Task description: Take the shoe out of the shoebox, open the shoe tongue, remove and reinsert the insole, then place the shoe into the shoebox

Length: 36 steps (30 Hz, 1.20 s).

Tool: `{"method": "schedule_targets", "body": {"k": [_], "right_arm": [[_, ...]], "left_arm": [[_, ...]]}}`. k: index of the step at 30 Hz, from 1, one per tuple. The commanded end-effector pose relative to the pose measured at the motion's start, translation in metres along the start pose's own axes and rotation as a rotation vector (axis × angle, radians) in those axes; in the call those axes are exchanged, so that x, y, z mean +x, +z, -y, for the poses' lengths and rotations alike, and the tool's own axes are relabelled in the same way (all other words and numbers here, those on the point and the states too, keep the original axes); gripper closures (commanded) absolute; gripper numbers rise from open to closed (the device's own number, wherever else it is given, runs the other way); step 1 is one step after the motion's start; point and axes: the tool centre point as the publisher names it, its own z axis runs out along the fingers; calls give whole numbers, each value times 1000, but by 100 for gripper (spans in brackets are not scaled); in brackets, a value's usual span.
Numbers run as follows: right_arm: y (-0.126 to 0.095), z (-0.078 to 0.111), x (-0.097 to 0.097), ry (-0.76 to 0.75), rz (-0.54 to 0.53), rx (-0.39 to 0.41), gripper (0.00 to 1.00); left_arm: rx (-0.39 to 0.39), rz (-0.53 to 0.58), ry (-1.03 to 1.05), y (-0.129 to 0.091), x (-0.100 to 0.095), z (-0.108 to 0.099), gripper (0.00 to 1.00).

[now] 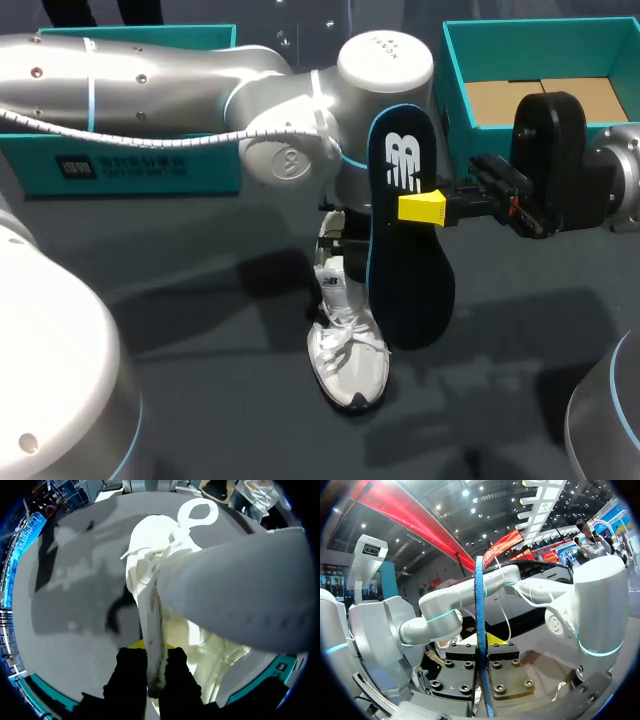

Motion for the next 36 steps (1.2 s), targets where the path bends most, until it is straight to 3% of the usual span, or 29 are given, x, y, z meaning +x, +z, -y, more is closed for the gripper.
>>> {"method": "schedule_targets", "body": {"k": [1, 4, 8, 12, 16, 19, 21, 35, 36], "right_arm": [[1, 1, 1, 1, 3, 0, 100], [1, 1, 1, 1, 3, 0, 100], [1, 1, 1, 1, 3, 0, 100], [1, 1, 1, 1, 3, 0, 100], [1, 1, 1, 1, 3, 0, 100], [1, 1, 1, 1, 3, 0, 100], [1, 1, 1, 1, 3, 0, 100], [1, 1, 1, 1, 3, 0, 100], [1, 1, 1, 1, 3, 0, 100]], "left_arm": [[7, -1, 0, 3, -4, -3, 93], [7, 11, -4, 0, -4, -5, 62], [-10, 52, -9, -12, -3, -5, 36], [-42, 120, -9, -34, 0, -6, 25], [-81, 238, 0, -72, 6, -5, 0], [-127, 368, 18, -107, 11, -3, 0], [-106, 492, 5, -136, 14, -5, 0], [-106, 492, 5, -136, 14, -5, 0], [-141, 515, 9, -137, 12, -6, 0]]}}
